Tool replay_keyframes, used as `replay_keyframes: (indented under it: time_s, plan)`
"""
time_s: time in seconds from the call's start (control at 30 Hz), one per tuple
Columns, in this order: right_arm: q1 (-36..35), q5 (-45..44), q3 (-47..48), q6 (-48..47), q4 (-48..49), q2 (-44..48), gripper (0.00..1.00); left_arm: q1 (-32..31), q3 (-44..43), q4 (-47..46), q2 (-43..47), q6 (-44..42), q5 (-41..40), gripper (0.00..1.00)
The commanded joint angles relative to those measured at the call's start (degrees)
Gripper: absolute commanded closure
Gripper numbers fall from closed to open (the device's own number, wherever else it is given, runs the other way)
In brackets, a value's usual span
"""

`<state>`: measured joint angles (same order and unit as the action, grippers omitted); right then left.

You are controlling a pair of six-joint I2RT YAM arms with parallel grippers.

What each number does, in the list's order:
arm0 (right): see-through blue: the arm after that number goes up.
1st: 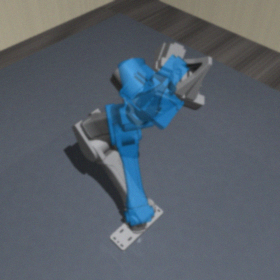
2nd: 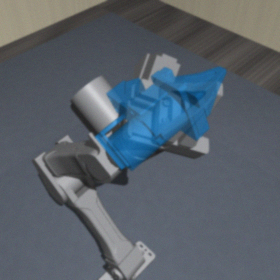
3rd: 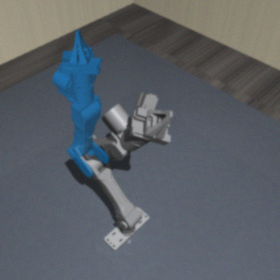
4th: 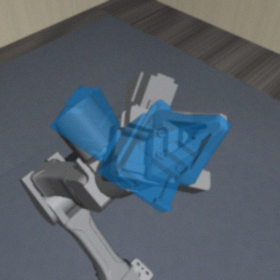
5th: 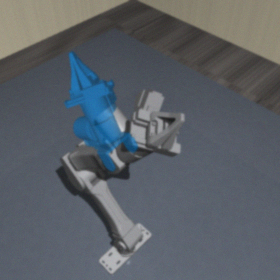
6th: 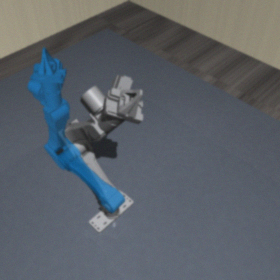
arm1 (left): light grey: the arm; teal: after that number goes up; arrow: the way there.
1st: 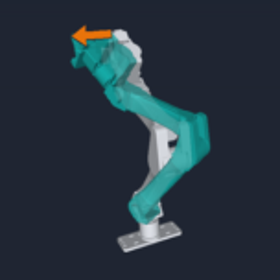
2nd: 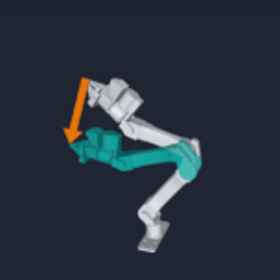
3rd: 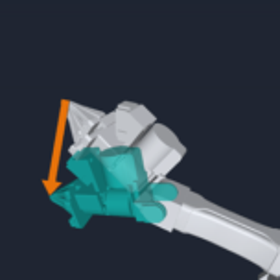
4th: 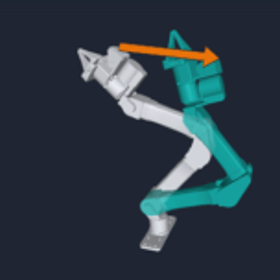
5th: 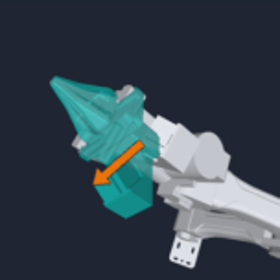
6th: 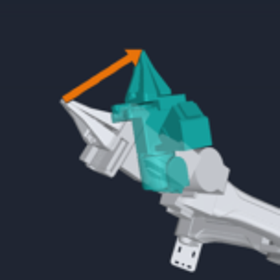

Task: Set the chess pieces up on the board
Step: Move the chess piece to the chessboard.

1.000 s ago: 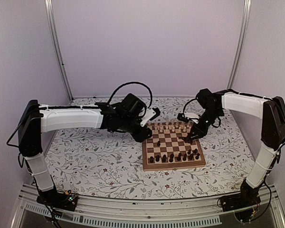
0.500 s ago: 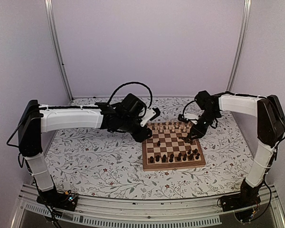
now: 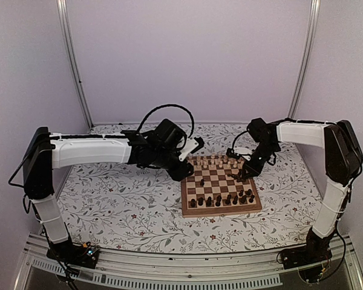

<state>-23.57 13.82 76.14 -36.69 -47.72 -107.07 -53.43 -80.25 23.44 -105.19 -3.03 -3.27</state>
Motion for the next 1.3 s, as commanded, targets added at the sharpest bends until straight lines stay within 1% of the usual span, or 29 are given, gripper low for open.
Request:
replay_keyframes:
  time_s: [0.0,0.2,0.47,0.6,0.83,1.03,1.17,1.27]
  plan:
    - [-0.1,0.6,-0.4,0.4,-1.6,0.9,0.89,-0.8,-1.5,0.4,-0.9,-0.6,0.3,0.49]
    - [-0.1,3.0,1.0,0.9,-3.2,3.7,0.90,-0.8,-1.6,0.3,-1.2,-0.3,0.6,0.49]
    - [-0.1,5.6,2.1,1.4,-3.6,3.8,0.91,-0.8,-1.5,0.0,-1.3,-0.1,0.4,0.49]
    - [-0.1,5.3,3.1,1.5,-3.9,3.6,0.91,-0.8,-1.6,0.1,-1.6,0.0,0.5,0.49]
    - [-0.1,2.0,4.4,1.5,-4.5,4.7,0.91,-0.8,-1.6,0.0,-1.5,0.0,0.5,0.49]
    - [-0.1,2.4,4.6,1.5,-4.8,4.9,0.91,-0.8,-1.7,0.1,-1.5,0.0,0.6,0.49]
    - [-1.1,4.4,4.4,1.1,-5.6,5.1,0.90,-0.8,-1.6,0.2,-1.4,0.0,0.5,0.49]
    - [-3.5,5.9,3.1,-0.6,-5.7,5.7,0.90,-0.8,-1.6,0.2,-1.4,0.0,0.2,0.49]
